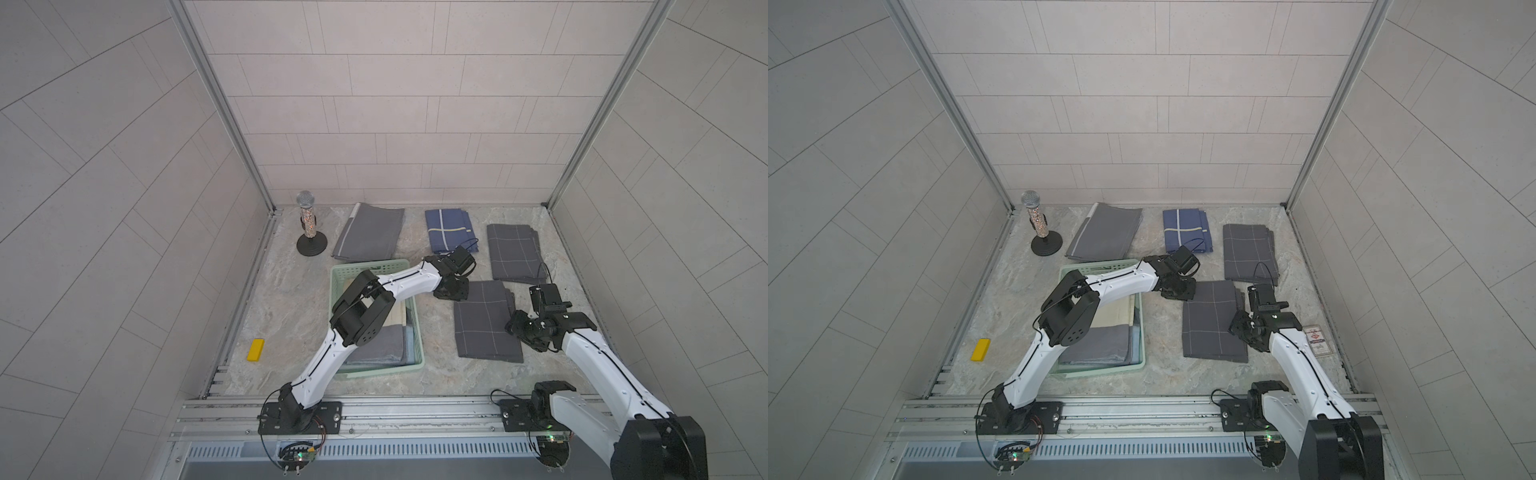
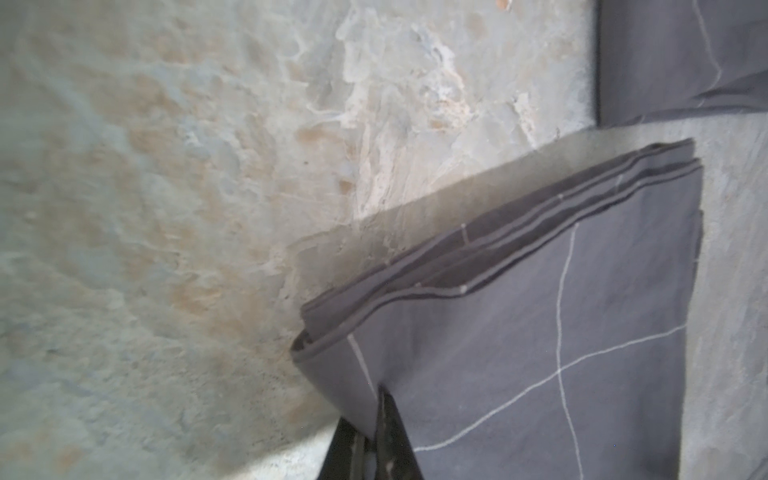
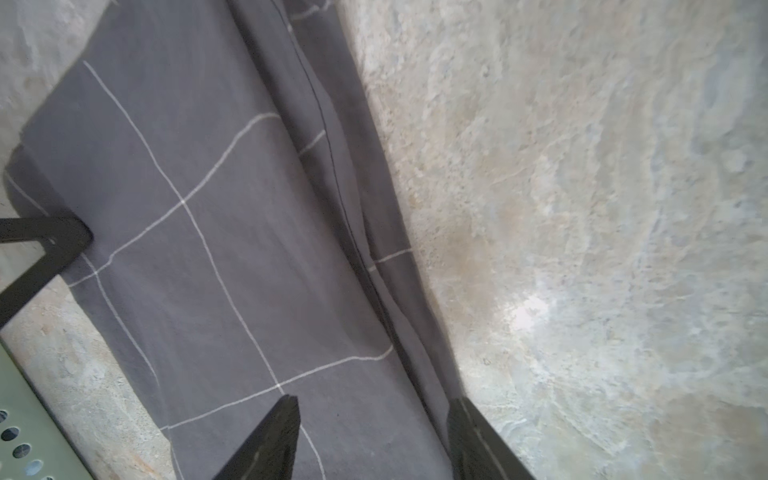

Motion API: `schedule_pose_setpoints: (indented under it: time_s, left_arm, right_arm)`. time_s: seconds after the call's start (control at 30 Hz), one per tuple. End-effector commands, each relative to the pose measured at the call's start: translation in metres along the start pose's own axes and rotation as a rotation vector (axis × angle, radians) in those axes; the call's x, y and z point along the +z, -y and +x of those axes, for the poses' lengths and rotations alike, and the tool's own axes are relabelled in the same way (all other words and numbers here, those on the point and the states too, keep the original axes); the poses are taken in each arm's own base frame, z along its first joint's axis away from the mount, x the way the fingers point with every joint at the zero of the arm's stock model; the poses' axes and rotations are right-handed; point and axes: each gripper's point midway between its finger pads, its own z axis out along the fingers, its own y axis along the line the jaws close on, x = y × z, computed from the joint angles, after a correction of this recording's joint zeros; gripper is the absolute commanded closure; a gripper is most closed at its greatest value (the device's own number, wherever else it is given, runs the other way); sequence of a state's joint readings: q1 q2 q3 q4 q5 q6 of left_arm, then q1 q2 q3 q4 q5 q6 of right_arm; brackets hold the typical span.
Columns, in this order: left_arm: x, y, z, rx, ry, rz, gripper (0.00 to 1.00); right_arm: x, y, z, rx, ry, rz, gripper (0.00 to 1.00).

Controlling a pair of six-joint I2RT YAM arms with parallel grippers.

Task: Put the folded pillowcase in the basket
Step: Pick up the pillowcase at the center of the board.

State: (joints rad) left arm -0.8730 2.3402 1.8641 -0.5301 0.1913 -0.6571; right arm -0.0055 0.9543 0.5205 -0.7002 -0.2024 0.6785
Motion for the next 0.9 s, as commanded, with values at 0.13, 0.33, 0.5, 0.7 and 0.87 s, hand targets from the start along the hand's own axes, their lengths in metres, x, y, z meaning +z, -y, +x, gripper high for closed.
schedule_pose_setpoints:
  time_s: [0.13, 0.33, 0.5, 0.7, 0.87]
  left_arm:
    - [-0.013, -0.004, -0.016, 0.012, 0.025, -0.008, 0.93]
    - [-0.013, -0.001, -0.015, 0.005, 0.022, 0.006, 0.94]
    - [-0.014, -0.001, -0.014, 0.003, 0.021, 0.017, 0.95]
    - [-0.016, 0.004, -0.011, -0.007, 0.016, 0.05, 1.0]
    - [-0.037, 0.024, -0.012, 0.02, 0.034, 0.109, 1.0]
  right_arm:
    - [0.01, 0.007, 0.013, 0.021, -0.042, 0.006, 0.38]
    - [0.028, 0.003, 0.03, 0.049, -0.131, -0.032, 0.46]
    - [0.037, 0.004, 0.035, 0.054, -0.162, -0.03, 0.59]
    - [0.035, -0.001, 0.033, 0.047, -0.149, -0.056, 0.92]
    - [0.013, -0.02, 0.021, -0.005, -0.081, -0.107, 1.0]
